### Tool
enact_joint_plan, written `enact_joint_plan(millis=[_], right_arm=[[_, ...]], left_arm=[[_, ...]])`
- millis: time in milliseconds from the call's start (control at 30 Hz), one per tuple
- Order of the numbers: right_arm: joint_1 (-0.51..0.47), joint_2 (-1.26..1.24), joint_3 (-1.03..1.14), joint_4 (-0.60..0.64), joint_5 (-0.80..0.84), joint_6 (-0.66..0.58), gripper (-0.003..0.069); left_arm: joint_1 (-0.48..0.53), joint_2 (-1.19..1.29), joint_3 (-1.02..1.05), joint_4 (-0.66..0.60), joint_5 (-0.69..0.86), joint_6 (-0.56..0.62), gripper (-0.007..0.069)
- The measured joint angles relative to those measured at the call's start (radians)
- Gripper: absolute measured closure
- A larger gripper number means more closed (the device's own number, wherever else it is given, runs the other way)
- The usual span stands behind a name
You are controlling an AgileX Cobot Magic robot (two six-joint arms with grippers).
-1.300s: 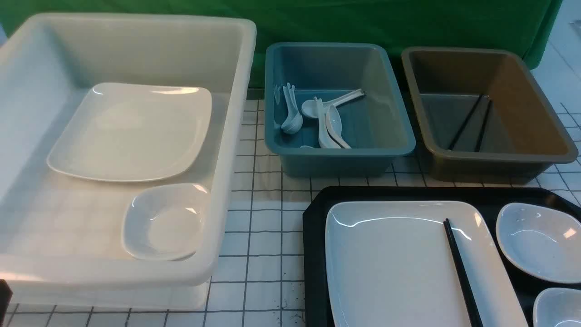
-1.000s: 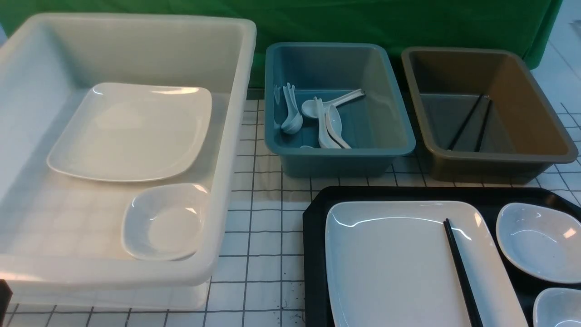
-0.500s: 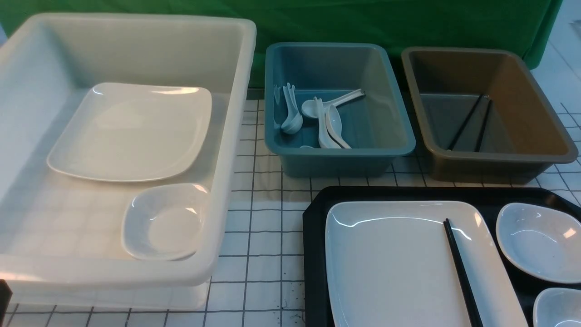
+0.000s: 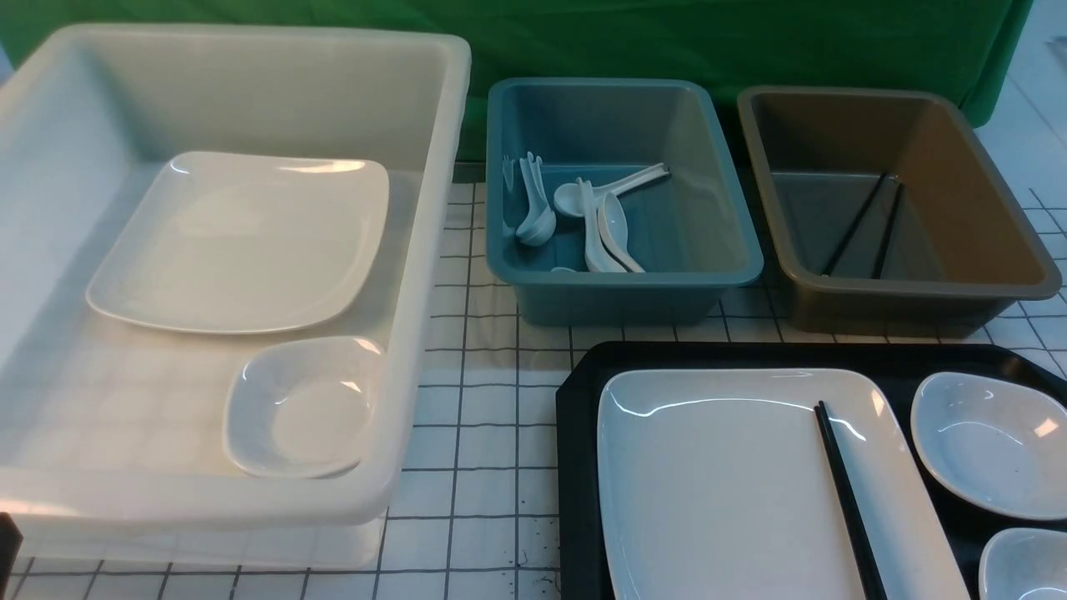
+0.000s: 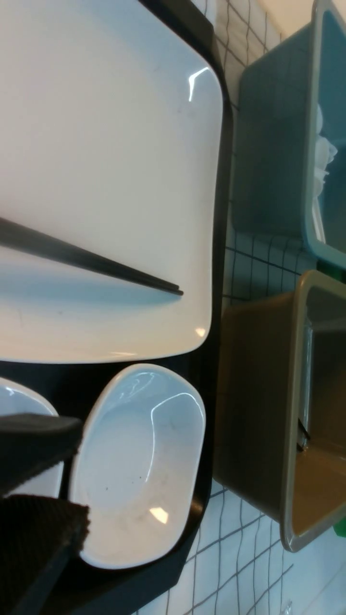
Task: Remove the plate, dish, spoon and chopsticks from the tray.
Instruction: Use the right arm to grab a soup spoon from the plate
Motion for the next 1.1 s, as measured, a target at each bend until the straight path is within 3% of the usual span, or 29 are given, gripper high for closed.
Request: enact_joint_plan(millis=[1100], right_arm=[[0.000, 0.000, 0.002, 0.000, -0.022, 0.007, 0.0413]], left_arm=[[0.001, 0.000, 0.000, 0.000, 0.000, 0.000, 0.0620]])
